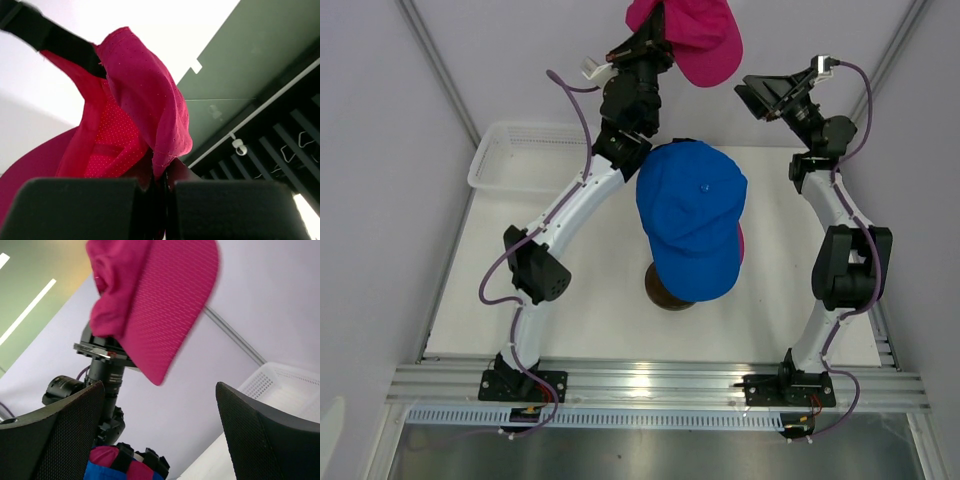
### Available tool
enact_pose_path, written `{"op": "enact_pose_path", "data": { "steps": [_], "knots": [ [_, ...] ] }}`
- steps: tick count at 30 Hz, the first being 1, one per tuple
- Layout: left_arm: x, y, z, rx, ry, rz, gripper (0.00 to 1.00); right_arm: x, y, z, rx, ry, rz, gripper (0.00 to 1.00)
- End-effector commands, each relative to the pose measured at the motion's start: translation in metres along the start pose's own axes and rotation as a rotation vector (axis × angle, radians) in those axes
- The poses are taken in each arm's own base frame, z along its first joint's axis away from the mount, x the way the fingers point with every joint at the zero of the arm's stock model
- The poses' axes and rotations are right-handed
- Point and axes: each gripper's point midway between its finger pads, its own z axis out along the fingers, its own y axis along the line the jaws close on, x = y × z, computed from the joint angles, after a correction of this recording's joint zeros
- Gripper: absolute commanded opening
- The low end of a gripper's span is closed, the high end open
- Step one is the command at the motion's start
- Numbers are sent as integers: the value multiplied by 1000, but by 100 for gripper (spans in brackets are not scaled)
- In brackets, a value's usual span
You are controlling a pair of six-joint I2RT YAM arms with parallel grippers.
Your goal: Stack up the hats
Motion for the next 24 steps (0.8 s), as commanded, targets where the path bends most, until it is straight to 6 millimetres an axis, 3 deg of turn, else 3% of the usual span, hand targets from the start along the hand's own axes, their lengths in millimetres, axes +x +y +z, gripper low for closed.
{"op": "enact_pose_path", "data": {
  "steps": [1, 5, 7, 8, 10, 12, 18, 20, 21, 23, 24],
  "knots": [
    [3, -58, -3, 139, -9, -95, 1, -2, 29, 2, -38, -17, -67, 95],
    [8, -56, -5, 129, 13, -100, 1, -1, 30, 8, -53, -27, -76, 94],
    [9, -52, -5, 120, 17, -101, 1, 14, 31, 22, -86, -5, -58, 94],
    [11, -49, -5, 108, 24, -105, 1, 13, 42, 27, -128, -5, -62, 93],
    [9, -39, -5, 89, 23, -107, 1, 18, 45, 35, -174, -1, -46, 91],
    [9, -42, -6, 95, 22, -117, 1, 19, 59, 45, -221, 10, -47, 89],
    [8, -46, -7, 105, 29, -118, 1, 29, 60, 63, -224, 34, -48, 86],
    [7, -50, -9, 108, 35, -118, 1, 27, 62, 63, -233, 23, -53, 77],
    [7, -45, -11, 92, 35, -109, 1, 25, 64, 64, -237, 14, -57, 61],
    [6, -45, -12, 85, 37, -102, 1, 21, 71, 66, -256, 7, -70, 45],
    [5, -43, -14, 75, 45, -94, 1, 19, 79, 67, -271, 7, -80, 19]
  ]
}}
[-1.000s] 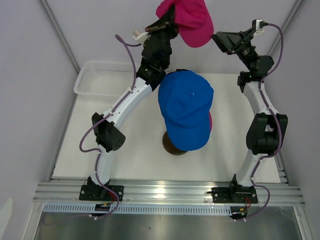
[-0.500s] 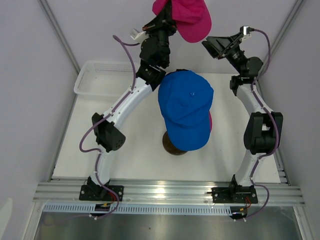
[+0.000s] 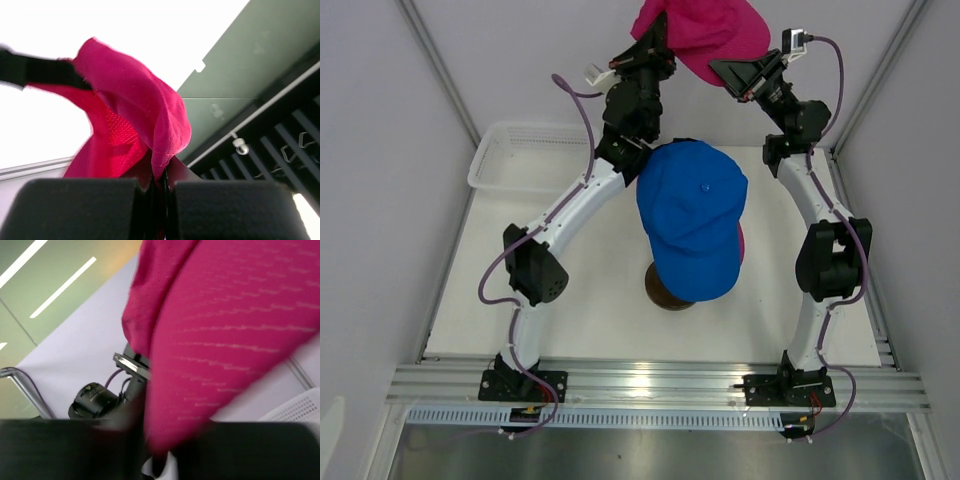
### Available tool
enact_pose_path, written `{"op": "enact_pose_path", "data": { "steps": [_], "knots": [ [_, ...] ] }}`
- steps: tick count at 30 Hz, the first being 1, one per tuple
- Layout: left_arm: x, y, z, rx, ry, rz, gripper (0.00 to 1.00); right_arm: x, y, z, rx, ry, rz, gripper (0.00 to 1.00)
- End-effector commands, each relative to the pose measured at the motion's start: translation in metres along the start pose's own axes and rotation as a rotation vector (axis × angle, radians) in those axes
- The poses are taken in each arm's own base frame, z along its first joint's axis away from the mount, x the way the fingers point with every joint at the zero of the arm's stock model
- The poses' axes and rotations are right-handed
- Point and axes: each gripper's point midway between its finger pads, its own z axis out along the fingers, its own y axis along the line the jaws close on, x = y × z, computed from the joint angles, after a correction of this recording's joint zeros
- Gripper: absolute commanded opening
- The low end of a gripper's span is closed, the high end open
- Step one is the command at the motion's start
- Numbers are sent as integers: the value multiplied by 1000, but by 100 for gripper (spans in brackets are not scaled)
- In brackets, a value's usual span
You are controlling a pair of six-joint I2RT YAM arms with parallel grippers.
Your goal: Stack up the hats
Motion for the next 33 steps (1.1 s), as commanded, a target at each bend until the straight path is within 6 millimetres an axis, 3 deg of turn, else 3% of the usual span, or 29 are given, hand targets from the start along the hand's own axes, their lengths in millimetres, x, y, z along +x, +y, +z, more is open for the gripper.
{"op": "enact_pose_path", "data": {
  "steps": [1, 2, 4, 5, 6, 7, 8, 9, 10, 11, 12, 13, 14, 15, 16, 18, 20, 22, 23, 24, 25, 26, 28, 29, 30, 31, 33],
  "knots": [
    [6, -49, -9, 63, 31, -56, 1, -16, 27, 10, -76, -32, -83, 4],
    [5, -44, -10, 51, 46, -41, 1, -18, 32, 12, -77, -28, -79, 0],
    [1, -55, -13, 77, 60, 1, 1, -18, 43, 14, -82, -15, -82, 0],
    [1, -49, -16, 75, 85, 69, 1, -17, 43, 14, -68, -3, -74, 0],
    [-6, -67, -16, 129, 96, 95, 4, -19, 55, 15, -67, -2, -79, 0],
    [-15, -48, -19, 102, 105, 156, 14, -20, 53, 16, -31, 3, -54, 0],
    [-16, -77, -24, 152, 120, 219, 27, -20, 58, 16, -21, 11, -75, 0],
    [-23, -95, -25, 195, 146, 267, 48, -21, 77, 17, -22, 10, -101, 0],
    [-31, -89, -29, 176, 159, 326, 58, -22, 83, 18, -3, 7, -114, 0],
    [-37, -110, -38, 191, 165, 408, 70, -26, 76, 18, 78, -6, -77, 0],
    [-46, -119, -39, 190, 198, 486, 86, -28, 83, 19, 103, -15, -129, 0],
    [-57, -103, -41, 103, 215, 580, 91, -28, 101, 20, 154, -21, -112, 0],
    [-76, -104, -39, 77, 209, 725, 97, -32, 106, 20, 194, -60, -108, 0],
    [-73, -120, -50, 85, 265, 810, 99, -31, 108, 19, 229, -75, -125, 0],
    [-84, -108, -55, 13, 288, 901, 99, -22, 133, 20, 242, -78, -122, 0],
    [-107, -108, -67, -21, 302, 1091, 99, -20, 149, 19, 254, -132, -153, 0],
    [-118, -97, -78, -47, 352, 1217, 99, -12, 163, 14, 300, -177, -142, 0],
    [-129, -77, -91, -96, 405, 1277, 100, -5, 156, 5, 361, -215, -57, 0],
    [-136, -64, -94, -130, 439, 1327, 99, -1, 174, 3, 335, -257, -28, 0],
    [-139, -55, -97, -157, 465, 1339, 100, 6, 175, 2, 332, -274, 8, 0],
    [-141, -46, -100, -177, 502, 1345, 100, 10, 162, -4, 385, -329, 49, 0],
    [-146, -39, -102, -201, 520, 1352, 100, 30, 179, 1, 375, -314, 83, 0],
    [-152, -28, -111, -215, 541, 1345, 99, 51, 179, 1, 444, -307, 77, 0],
    [-153, -32, -114, -199, 546, 1326, 99, 50, 176, -2, 497, -353, 19, 0],
    [-148, -45, -113, -138, 537, 1315, 100, 68, 185, 2, 497, -325, 41, 0],
    [-153, -35, -120, -143, 557, 1302, 99, 80, 176, -3, 554, -303, 54, 0],
    [-145, -43, -130, -111, 598, 1292, 100, 92, 166, -6, 570, -288, 86, 0]
  ]
}}
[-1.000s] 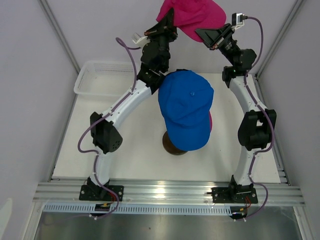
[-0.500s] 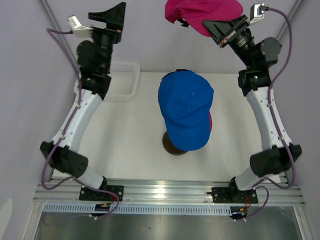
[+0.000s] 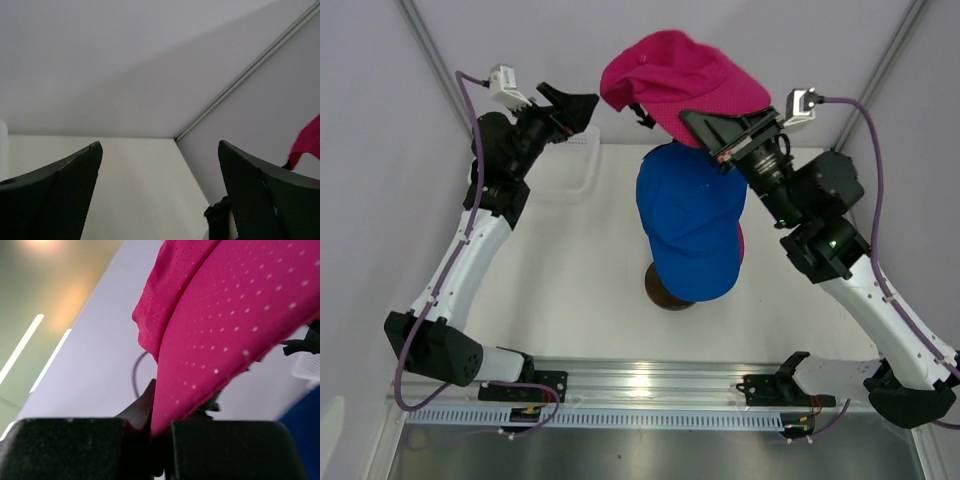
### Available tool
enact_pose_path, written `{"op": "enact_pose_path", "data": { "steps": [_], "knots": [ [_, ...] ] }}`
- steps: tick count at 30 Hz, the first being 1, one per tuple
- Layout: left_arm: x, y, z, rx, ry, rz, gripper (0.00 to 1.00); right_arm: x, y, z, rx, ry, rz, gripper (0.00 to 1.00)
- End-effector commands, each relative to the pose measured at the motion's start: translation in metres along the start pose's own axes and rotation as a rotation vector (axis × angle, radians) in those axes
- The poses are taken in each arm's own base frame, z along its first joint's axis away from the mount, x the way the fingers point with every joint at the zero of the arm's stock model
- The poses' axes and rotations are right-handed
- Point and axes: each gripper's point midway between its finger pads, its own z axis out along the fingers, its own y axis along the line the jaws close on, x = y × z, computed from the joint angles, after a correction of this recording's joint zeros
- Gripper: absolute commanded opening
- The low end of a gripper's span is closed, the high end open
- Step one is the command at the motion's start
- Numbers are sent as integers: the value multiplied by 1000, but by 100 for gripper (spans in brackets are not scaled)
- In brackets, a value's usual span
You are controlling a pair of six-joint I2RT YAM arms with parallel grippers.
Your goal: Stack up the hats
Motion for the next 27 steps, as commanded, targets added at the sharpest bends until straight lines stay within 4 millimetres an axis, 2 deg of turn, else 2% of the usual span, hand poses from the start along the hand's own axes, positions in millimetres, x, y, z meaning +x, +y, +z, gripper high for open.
{"op": "enact_pose_path", "data": {
  "steps": [1, 3, 7, 9, 11, 13, 14, 18, 20, 21, 22, 23, 24, 26, 27],
  "knots": [
    [-7, -26, -17, 132, 22, 66, 99, -1, -54, -1, 192, -98, -27, 0],
    [-7, -38, -29, 176, 44, 114, 98, -1, -63, -1, 196, -119, -33, 0],
    [10, -37, -59, 178, 147, 281, 98, -19, -53, 1, 162, -195, -93, 0],
    [20, -47, -81, 245, 188, 326, 97, -25, -48, 3, 149, -222, -110, 0],
    [31, -55, -93, 293, 230, 375, 96, -35, -41, 6, 123, -262, -109, 0],
    [31, -66, -98, 332, 234, 448, 94, -41, -32, 10, 77, -278, -68, 0],
    [38, -70, -99, 338, 251, 455, 91, -44, -38, 15, 78, -281, -52, 0],
    [35, -86, -83, 350, 193, 518, 83, -42, -43, 35, 32, -230, 54, 0],
    [36, -87, -65, 306, 149, 543, 80, -34, -48, 47, 22, -186, 109, 0],
    [29, -89, -56, 291, 96, 555, 79, -33, -45, 50, 4, -177, 124, 0],
    [35, -91, -44, 283, 77, 565, 77, -28, -45, 53, -5, -153, 135, 0],
    [29, -87, -36, 238, 34, 568, 77, -26, -43, 54, -11, -142, 156, 0],
    [21, -92, -29, 238, -29, 562, 78, -22, -47, 58, -11, -125, 165, 0],
    [22, -91, -14, 223, -66, 546, 79, -21, -46, 58, -16, -119, 180, 0],
    [15, -96, -10, 229, -110, 538, 79, -21, -46, 58, -17, -119, 183, 0]
  ]
}}
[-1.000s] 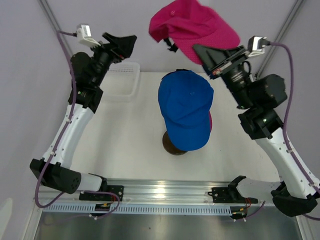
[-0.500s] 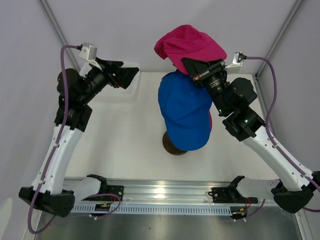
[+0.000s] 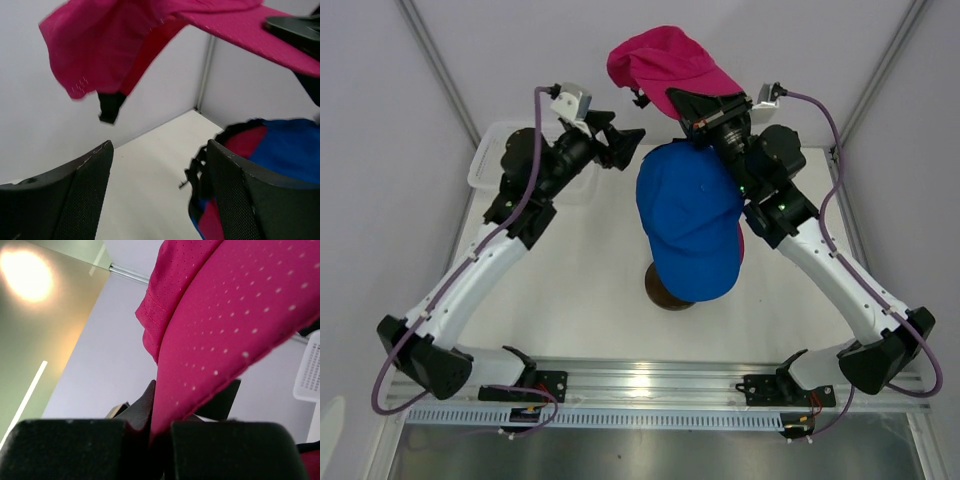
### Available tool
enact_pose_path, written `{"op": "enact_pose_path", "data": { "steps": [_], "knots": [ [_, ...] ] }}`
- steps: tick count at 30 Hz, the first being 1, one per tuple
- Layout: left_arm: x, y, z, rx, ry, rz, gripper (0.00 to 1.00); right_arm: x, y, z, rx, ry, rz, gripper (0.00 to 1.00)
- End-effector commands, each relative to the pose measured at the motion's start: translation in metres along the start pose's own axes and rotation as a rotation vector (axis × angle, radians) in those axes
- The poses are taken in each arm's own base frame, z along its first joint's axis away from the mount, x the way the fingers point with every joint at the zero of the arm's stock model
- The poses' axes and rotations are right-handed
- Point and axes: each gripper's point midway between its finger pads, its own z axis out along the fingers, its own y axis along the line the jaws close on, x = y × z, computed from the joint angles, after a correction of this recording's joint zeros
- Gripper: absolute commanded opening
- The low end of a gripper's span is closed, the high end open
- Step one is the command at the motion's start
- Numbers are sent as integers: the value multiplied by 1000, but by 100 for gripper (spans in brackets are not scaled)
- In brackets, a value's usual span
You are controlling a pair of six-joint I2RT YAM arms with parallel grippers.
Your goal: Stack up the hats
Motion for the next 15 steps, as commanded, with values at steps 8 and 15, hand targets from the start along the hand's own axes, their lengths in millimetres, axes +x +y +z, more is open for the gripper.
{"op": "enact_pose_path", "data": {
  "steps": [8, 15],
  "knots": [
    [-83, 46, 31, -281, -444, 53, 78, -2, 56, -14, -157, 34, 98, 0],
    [-68, 17, 57, -125, -438, 38, 81, -6, 52, -19, -149, 26, 120, 0]
  ]
}}
